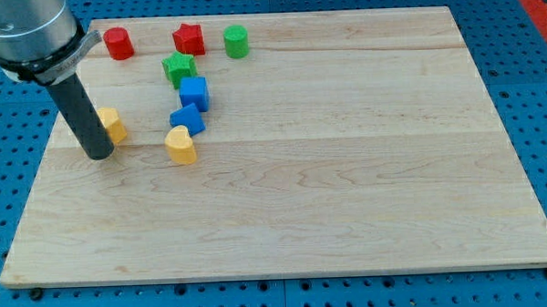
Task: Move the yellow hexagon to the left of the blue triangle
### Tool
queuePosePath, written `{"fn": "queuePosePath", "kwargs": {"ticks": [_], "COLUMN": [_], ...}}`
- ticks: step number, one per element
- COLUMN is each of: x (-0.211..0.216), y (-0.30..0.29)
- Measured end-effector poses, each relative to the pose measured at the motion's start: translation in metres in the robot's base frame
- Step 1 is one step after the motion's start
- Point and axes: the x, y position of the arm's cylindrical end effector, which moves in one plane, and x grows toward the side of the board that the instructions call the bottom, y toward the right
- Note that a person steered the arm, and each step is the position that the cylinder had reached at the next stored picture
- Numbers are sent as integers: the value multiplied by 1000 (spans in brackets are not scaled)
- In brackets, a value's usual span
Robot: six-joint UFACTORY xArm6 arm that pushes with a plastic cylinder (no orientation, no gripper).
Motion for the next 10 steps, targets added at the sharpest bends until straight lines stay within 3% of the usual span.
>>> {"fn": "queuePosePath", "kwargs": {"ticks": [1,2,3,5,6,8,10], "x": [40,77,85,85,145,158,136], "y": [2,54,135,156,206,265,424]}}
